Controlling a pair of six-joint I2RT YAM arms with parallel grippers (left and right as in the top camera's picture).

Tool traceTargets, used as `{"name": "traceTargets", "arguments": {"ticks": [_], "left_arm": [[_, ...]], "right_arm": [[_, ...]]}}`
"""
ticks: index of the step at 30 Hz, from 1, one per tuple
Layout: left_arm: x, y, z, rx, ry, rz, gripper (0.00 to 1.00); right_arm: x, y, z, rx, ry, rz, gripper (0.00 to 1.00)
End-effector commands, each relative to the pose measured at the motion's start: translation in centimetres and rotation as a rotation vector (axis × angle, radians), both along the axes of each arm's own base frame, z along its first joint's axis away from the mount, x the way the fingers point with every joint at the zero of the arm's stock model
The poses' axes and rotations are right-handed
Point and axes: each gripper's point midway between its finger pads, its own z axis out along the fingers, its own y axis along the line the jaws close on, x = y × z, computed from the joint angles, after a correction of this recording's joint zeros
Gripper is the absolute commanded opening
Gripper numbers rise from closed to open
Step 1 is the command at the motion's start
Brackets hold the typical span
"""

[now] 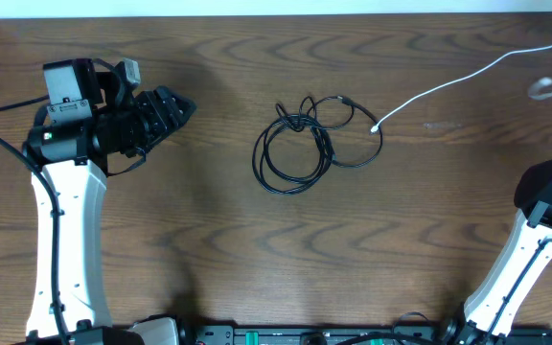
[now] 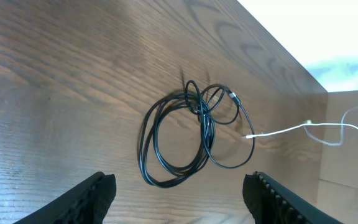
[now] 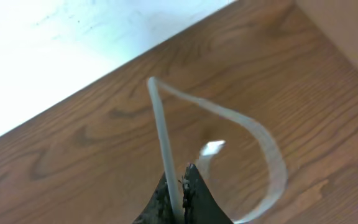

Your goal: Untangle cables

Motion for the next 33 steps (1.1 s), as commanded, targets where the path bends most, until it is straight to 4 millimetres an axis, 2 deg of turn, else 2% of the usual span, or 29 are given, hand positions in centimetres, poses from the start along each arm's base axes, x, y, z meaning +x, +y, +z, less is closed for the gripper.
{"name": "traceTargets", "arguments": {"ticks": [1, 5, 11, 18, 24, 25, 28, 30, 31, 32, 33], "left_arm": [[0.1, 0.3, 0.2, 0.024, -0.014, -0.007, 0.71], [0.1, 0.3, 0.2, 0.024, -0.014, -0.007, 0.71], [0.0, 0.3, 0.1, 0.024, -0.008, -0.007, 0.71], [0.0, 0.3, 0.1, 0.023, -0.007, -0.007, 0.71], [0.0, 0.3, 0.1, 0.023, -0.007, -0.007, 0.71], [0.0, 0.3, 0.1, 0.023, -0.007, -0.007, 0.71], [0.0, 0.3, 0.1, 0.023, -0.007, -0.007, 0.71], [0.0, 0.3, 0.1, 0.023, -0.007, -0.007, 0.71], [0.0, 0.3, 0.1, 0.023, -0.007, -0.007, 0.71], [0.0, 0.3, 0.1, 0.023, -0.007, -0.007, 0.71], [0.0, 0.3, 0.1, 0.023, -0.007, -0.007, 0.71]], "right_arm": [[0.2, -0.9, 0.3, -0.07, 0.008, 0.019, 0.01], [0.8, -1.2, -0.6, -0.093, 0.014, 0.038, 0.01], [1.6, -0.7, -3.1, -0.094, 0.06, 0.078, 0.01], [1.7, -0.3, -4.9, -0.094, 0.106, 0.109, 0.01], [2.4, 1.4, -6.4, -0.048, 0.113, 0.19, 0.01], [2.5, 1.2, -6.3, -0.067, 0.115, 0.161, 0.01], [1.8, -1.3, -5.6, -0.128, 0.114, -0.016, 0.01], [1.6, -1.8, -5.5, -0.136, 0.111, -0.037, 0.01], [1.6, -2.0, -5.5, -0.135, 0.111, -0.039, 0.08], [1.5, -2.0, -5.6, -0.133, 0.115, -0.041, 0.33], [1.3, -2.1, -5.7, -0.129, 0.119, -0.046, 0.76]]}}
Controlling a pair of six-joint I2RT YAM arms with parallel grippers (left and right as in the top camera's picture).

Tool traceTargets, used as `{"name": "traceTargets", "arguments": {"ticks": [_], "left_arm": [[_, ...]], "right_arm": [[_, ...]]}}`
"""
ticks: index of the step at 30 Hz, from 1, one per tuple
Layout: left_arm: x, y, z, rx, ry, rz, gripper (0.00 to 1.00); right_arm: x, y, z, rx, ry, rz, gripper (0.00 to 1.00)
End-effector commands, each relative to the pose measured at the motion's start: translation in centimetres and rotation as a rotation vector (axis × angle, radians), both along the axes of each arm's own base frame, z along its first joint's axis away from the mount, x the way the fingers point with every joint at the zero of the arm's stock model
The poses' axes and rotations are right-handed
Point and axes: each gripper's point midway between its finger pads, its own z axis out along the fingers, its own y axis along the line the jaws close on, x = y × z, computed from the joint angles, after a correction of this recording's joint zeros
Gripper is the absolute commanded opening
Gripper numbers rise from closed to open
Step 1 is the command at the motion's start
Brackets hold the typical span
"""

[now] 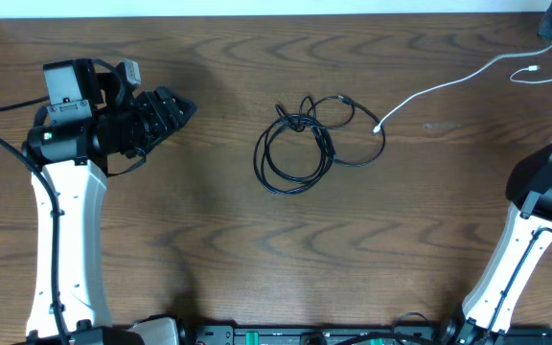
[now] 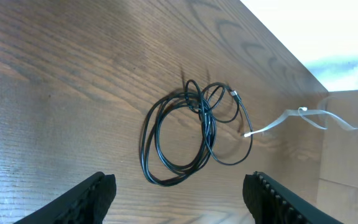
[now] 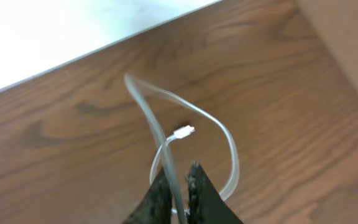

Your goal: Untangle cables

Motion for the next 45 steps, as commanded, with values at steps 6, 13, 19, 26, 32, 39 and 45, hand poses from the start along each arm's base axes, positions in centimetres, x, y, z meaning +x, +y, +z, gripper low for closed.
{"name": "traceTargets", "arguments": {"ticks": [6, 13, 19, 26, 32, 39, 45], "left_arm": [[0.0, 0.3, 0.1, 0.023, -0.01, -0.008, 0.71], [0.0, 0.2, 0.1, 0.023, -0.01, -0.008, 0.71], [0.0, 0.3, 0.1, 0.023, -0.007, -0.007, 0.71], [0.0, 0.3, 0.1, 0.023, -0.007, -0.008, 0.71], [0.0, 0.3, 0.1, 0.023, -0.007, -0.008, 0.71], [0.0, 0.3, 0.1, 0.023, -0.007, -0.008, 0.71], [0.0, 0.3, 0.1, 0.023, -0.007, -0.008, 0.71]], "right_arm": [[-1.5, 0.4, -1.8, 0.075, 0.057, -0.067, 0.99], [-1.0, 10.8, -2.5, 0.379, 0.089, 0.262, 0.99], [-2.2, 20.5, -3.8, 0.509, 0.205, 0.445, 0.92], [-3.7, 27.8, -8.1, 0.509, 0.358, 0.455, 0.68], [-4.6, 32.6, -13.1, 0.524, 0.426, 0.476, 0.56], [-4.9, 35.0, -16.9, 0.495, 0.431, 0.462, 0.36], [-4.2, 33.8, -16.2, 0.473, 0.401, 0.417, 0.01]]}}
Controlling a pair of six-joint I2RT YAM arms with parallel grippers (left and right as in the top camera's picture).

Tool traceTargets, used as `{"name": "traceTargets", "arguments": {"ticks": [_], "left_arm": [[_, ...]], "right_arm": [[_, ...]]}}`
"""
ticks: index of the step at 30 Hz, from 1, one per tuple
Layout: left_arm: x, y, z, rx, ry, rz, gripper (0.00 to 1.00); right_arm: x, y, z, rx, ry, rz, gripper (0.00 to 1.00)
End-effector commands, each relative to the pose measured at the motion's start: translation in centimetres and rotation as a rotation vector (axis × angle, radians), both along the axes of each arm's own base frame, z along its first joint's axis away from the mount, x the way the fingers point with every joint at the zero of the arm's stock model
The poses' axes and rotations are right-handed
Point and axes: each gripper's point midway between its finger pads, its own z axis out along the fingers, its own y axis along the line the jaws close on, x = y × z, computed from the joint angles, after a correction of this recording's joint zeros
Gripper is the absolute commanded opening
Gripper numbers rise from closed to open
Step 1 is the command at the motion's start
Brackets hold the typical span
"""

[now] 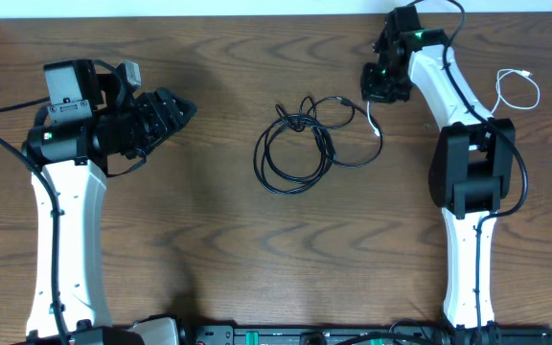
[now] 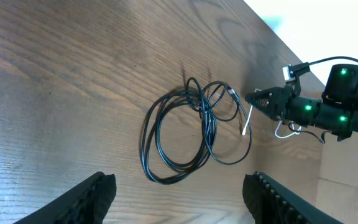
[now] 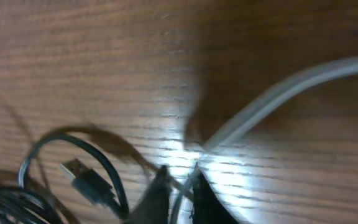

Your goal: Untangle cables

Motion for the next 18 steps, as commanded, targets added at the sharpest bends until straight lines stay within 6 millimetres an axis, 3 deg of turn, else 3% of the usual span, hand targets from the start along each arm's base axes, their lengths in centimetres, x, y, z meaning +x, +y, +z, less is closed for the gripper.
{"name": "traceTargets", "arguments": {"ticks": [1, 6, 10, 11, 15, 18], "left_arm": [[0.1, 0.3, 0.2, 0.024, -0.016, -0.008, 0.71], [0.1, 0.3, 0.2, 0.024, -0.016, -0.008, 0.71], [0.1, 0.3, 0.2, 0.024, -0.016, -0.008, 0.71], [0.1, 0.3, 0.2, 0.024, -0.016, -0.008, 0.71], [0.1, 0.3, 0.2, 0.024, -0.016, -0.008, 0.71], [0.1, 0.3, 0.2, 0.024, -0.016, -0.008, 0.71]], "right_arm": [[1.1, -2.1, 1.4, -0.022, -0.034, -0.065, 0.01], [3.3, -7.3, 9.3, -0.009, -0.179, -0.163, 0.01], [3.7, -14.6, 17.2, -0.011, -0.327, -0.291, 0.01], [3.3, -17.3, 19.4, -0.019, -0.37, -0.339, 0.01], [1.9, -25.1, 22.8, -0.058, -0.452, -0.484, 0.01], [1.0, -30.7, 23.0, -0.072, -0.478, -0.598, 0.01]]}}
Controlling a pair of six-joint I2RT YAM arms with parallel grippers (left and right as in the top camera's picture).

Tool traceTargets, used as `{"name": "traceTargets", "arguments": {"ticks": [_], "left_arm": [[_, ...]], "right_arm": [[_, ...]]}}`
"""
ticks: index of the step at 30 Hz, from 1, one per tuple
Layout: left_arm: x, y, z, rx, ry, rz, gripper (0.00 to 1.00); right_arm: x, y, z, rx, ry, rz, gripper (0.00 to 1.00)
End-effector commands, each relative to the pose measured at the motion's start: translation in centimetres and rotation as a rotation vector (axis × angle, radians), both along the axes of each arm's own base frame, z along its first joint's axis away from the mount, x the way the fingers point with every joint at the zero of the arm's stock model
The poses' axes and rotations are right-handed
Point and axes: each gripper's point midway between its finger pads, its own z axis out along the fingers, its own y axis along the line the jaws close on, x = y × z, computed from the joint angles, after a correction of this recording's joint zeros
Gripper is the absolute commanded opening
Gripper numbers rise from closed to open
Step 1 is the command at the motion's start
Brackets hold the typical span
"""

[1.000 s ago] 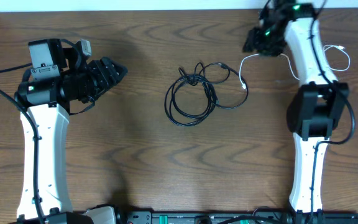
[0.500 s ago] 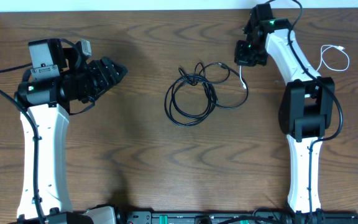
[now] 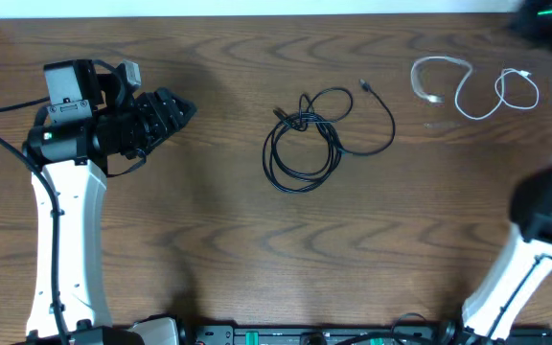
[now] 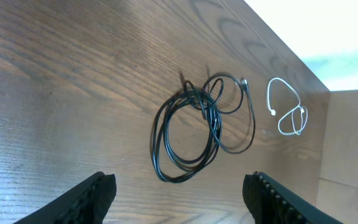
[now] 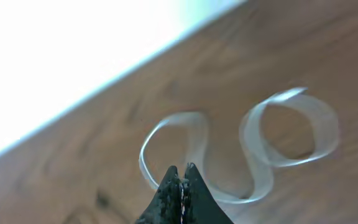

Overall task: Untangle cables
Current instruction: 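Drag the white cable to the top right corner and release it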

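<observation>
The black cable (image 3: 300, 144) lies as a loose coil at the table's middle, its plug end (image 3: 365, 87) pointing to the back right. The white cable (image 3: 468, 88) lies in two loops at the back right, apart from the black one; the left wrist view shows both, black cable (image 4: 188, 134) and white cable (image 4: 288, 112). My left gripper (image 4: 178, 200) hangs open well left of the coil. My right gripper (image 5: 180, 175) is shut, high above the blurred white cable (image 5: 253, 149), nothing visible between its fingers.
The table's back edge (image 3: 276, 16) runs close behind the white cable. A pale box wall (image 4: 350, 155) stands past the right end of the table. My right arm's base (image 3: 549, 211) sits at the right side.
The right gripper was down beside the coil on the white cable's end; now it is up at the back right corner. The white cable lies free there, and the black cable's outer loop has shifted right.
First the right gripper held the white cable at the back right corner, stretched from the black coil. Then its far end lay looped on the table. Later the gripper was at the cable's coil end. Now the white cable lies wholly apart. The left arm stayed still.
</observation>
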Motion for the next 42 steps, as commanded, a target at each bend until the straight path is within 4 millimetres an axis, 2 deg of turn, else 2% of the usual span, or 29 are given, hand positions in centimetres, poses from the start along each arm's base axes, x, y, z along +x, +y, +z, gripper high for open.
{"name": "traceTargets", "arguments": {"ticks": [1, 5, 7, 8, 9, 10, 13, 15, 18, 22, 27, 32, 35, 39, 40, 42], "left_arm": [[0.1, 0.2, 0.2, 0.023, -0.017, -0.009, 0.71], [0.1, 0.2, 0.2, 0.023, -0.017, -0.009, 0.71], [0.1, 0.2, 0.2, 0.023, -0.017, -0.009, 0.71], [0.1, 0.2, 0.2, 0.022, -0.016, -0.009, 0.71], [0.1, 0.2, 0.2, 0.022, -0.016, -0.009, 0.71], [0.1, 0.2, 0.2, 0.022, -0.017, -0.009, 0.71], [0.1, 0.2, 0.2, 0.022, -0.016, -0.009, 0.71], [0.1, 0.2, 0.2, 0.023, -0.017, -0.009, 0.71], [0.1, 0.2, 0.2, 0.023, -0.017, -0.009, 0.71], [0.1, 0.2, 0.2, 0.022, -0.017, -0.009, 0.71], [0.1, 0.2, 0.2, 0.022, -0.016, -0.009, 0.71], [0.1, 0.2, 0.2, 0.022, -0.016, -0.009, 0.71], [0.1, 0.2, 0.2, 0.022, -0.016, -0.009, 0.71], [0.1, 0.2, 0.2, 0.022, -0.016, -0.009, 0.71], [0.1, 0.2, 0.2, 0.022, -0.016, -0.009, 0.71], [0.1, 0.2, 0.2, 0.022, -0.017, -0.009, 0.71]], "right_arm": [[-1.0, -5.2, -0.5, 0.012, -0.01, -0.117, 0.01], [-1.3, -9.8, -1.0, -0.004, -0.043, -0.189, 0.01], [-1.1, -10.7, -1.6, 0.001, -0.05, -0.198, 0.01], [-0.9, -10.6, -2.2, 0.016, -0.048, -0.18, 0.01], [-0.6, -10.0, -2.4, 0.026, -0.048, -0.144, 0.01], [-0.3, -9.1, -3.0, 0.036, -0.04, -0.095, 0.09], [0.2, -6.2, -4.4, 0.032, 0.005, 0.014, 0.45], [0.5, -3.7, -5.4, 0.011, 0.047, 0.094, 0.6], [0.7, -0.2, -6.9, -0.058, 0.123, 0.186, 0.66], [0.8, 3.1, -10.0, -0.146, 0.241, 0.219, 0.68], [1.2, 6.1, -15.3, -0.152, 0.346, 0.303, 0.62], [0.7, 7.3, -20.4, -0.122, 0.445, 0.335, 0.52], [0.7, 7.3, -21.8, -0.116, 0.463, 0.337, 0.47], [1.5, 7.0, -22.4, -0.126, 0.441, 0.331, 0.34], [1.8, 6.9, -22.3, -0.13, 0.43, 0.328, 0.28], [2.4, 6.3, -22.0, -0.147, 0.404, 0.311, 0.09]]}}
